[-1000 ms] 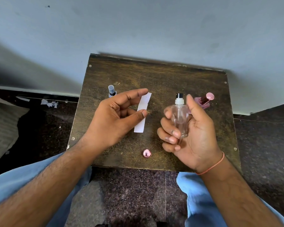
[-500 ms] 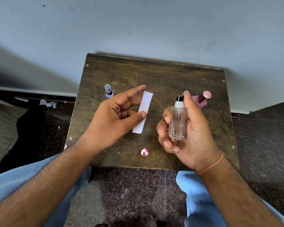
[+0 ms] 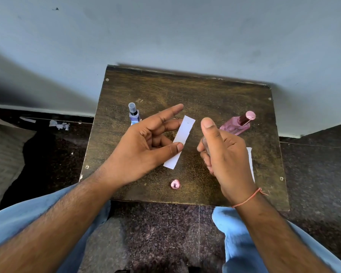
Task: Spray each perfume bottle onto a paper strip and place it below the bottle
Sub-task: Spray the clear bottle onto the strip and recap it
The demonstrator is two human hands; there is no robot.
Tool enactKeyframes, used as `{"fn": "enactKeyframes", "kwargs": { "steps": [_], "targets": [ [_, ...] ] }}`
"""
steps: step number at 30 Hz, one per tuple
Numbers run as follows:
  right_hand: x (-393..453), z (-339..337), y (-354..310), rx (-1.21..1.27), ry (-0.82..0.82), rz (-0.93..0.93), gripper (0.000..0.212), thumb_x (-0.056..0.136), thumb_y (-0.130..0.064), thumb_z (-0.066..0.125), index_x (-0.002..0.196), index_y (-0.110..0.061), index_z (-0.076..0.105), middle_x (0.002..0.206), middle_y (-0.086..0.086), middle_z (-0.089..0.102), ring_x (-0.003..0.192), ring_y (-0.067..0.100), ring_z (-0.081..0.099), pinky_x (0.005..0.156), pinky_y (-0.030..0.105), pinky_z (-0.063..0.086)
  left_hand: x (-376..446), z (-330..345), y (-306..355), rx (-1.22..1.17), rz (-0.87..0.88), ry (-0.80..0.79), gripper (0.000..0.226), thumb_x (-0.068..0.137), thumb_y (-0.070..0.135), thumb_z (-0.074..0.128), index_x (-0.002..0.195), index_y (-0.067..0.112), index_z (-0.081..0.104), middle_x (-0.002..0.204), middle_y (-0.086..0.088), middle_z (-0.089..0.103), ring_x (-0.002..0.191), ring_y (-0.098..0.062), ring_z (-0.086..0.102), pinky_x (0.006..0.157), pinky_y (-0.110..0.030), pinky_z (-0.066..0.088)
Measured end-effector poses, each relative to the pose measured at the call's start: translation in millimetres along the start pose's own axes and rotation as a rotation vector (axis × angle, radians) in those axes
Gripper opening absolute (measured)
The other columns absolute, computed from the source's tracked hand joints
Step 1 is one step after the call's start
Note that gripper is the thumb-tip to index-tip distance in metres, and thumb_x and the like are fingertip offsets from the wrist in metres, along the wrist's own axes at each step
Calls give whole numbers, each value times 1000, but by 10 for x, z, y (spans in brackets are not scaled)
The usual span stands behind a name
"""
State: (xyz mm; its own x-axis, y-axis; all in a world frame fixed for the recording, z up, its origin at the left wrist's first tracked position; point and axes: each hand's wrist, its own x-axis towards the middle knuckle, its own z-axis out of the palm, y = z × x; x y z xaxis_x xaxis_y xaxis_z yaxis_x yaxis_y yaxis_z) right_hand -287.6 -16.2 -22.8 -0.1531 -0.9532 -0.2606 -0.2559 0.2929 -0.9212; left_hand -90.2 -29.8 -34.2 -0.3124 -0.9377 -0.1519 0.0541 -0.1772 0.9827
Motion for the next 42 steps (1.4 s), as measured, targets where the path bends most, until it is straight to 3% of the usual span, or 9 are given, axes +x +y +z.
{"fn": "enactKeyframes", "kwargs": {
  "steps": [4,10,18,22,29,34,38,42],
  "targets": [
    [15,-18,37,-57,36,-10,71,88,-83,54,60,-18,63,46,-4,51,48,16,46,60,44,39,-16,3,-7,-23,8,-20,82,85,5,81,158,27,52,140,1,73,82,-24,62,86,-25,62],
    [17,-24,71,-64,-5,-48,66,91,-73,54,58,-16,60,46,-4,49,49,19,44,59,46,37,-11,9,0,-42,16,-37,81,85,5,80,157,27,52,140,5,73,81,-24,62,83,-26,61],
    [19,-23,42,-18,12,-24,70,89,-76,54,60,-13,59,47,-4,48,47,15,42,60,41,33,-15,-7,-11,-32,19,-42,81,86,6,80,159,25,51,145,-3,70,83,-30,59,86,-36,60],
    [17,-29,36,-39,27,-45,74,89,-76,57,59,-8,58,45,-3,49,46,16,44,59,42,38,-15,-3,-10,-30,24,-45,81,86,6,80,159,24,50,146,-2,70,82,-29,60,83,-34,60],
    [33,-53,56,-6,-9,-46,70,89,-66,58,59,-3,54,47,3,43,46,17,38,58,38,30,-9,-15,-19,-15,32,-38,80,86,3,79,158,24,51,146,-1,70,79,-22,62,81,-28,61],
    [34,-28,47,-13,0,-9,75,88,-75,56,60,-5,56,45,-2,45,44,17,41,59,41,33,-15,-9,7,9,41,-28,78,86,7,80,155,30,54,142,6,72,76,-10,65,75,-25,59],
    [34,-29,51,-7,25,-10,77,86,-78,57,58,-6,56,43,-4,47,43,15,42,58,37,34,-17,-9,14,28,39,-14,77,87,4,80,154,31,54,141,6,72,77,-13,65,76,-36,58],
    [43,-33,64,3,38,-17,75,86,-71,59,60,-2,55,44,0,44,44,17,39,58,39,33,-11,-17,-4,52,33,-13,78,89,-6,79,155,29,54,141,7,72,76,-10,66,74,-31,58]
  ]
}}
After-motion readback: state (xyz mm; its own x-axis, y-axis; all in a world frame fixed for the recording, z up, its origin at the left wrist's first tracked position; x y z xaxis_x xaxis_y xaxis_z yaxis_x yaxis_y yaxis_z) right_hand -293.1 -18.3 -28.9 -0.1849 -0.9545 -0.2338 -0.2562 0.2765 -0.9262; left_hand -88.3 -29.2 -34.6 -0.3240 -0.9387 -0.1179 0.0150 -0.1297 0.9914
